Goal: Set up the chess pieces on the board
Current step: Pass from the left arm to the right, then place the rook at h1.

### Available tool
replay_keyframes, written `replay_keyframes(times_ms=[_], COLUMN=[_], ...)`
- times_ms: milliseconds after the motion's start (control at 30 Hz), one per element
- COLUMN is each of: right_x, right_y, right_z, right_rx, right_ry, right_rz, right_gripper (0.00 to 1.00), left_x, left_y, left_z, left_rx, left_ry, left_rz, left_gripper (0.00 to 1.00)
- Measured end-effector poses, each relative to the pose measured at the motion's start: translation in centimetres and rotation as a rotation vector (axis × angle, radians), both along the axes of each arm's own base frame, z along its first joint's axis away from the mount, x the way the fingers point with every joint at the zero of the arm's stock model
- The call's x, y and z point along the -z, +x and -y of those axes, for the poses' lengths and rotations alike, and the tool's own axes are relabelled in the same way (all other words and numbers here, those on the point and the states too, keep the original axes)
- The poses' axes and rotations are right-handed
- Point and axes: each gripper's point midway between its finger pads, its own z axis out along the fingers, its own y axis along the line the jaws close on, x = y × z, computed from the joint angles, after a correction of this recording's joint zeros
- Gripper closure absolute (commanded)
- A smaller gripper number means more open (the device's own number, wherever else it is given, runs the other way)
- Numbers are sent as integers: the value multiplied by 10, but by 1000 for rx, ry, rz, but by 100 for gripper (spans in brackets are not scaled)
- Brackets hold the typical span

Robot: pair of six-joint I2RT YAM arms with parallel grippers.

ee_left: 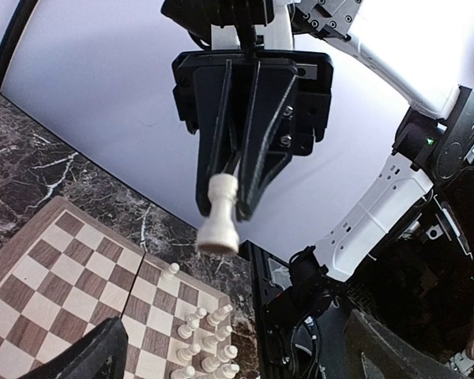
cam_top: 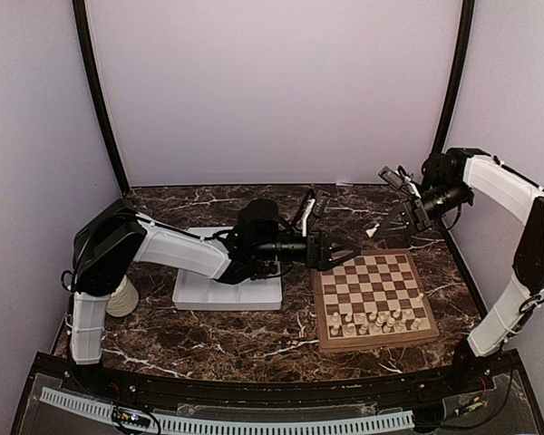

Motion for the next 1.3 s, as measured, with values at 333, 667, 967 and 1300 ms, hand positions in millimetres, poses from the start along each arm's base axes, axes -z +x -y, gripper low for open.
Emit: replay_keyframes(times_ms=[333,667,967,1300], right_x=[26,102,154,168], right_y=[-11,-99,-131,-110], right_z=[98,147,150,152], right_rx=[137,-38,-244,-203], right_ry=[-355,-715,-847,-907], right_rz=[202,310,362,414], right_gripper=[96,94,94,93], left_x=[-37,-66,-43,-44], left_y=[11,25,35,36], left_z=[-43,-77,-96,-101], left_rx=[-127,-272,-337,-352], left_ry=[61,136,244,251], left_rz=[143,296,299,302], left_gripper=[1,1,1,1])
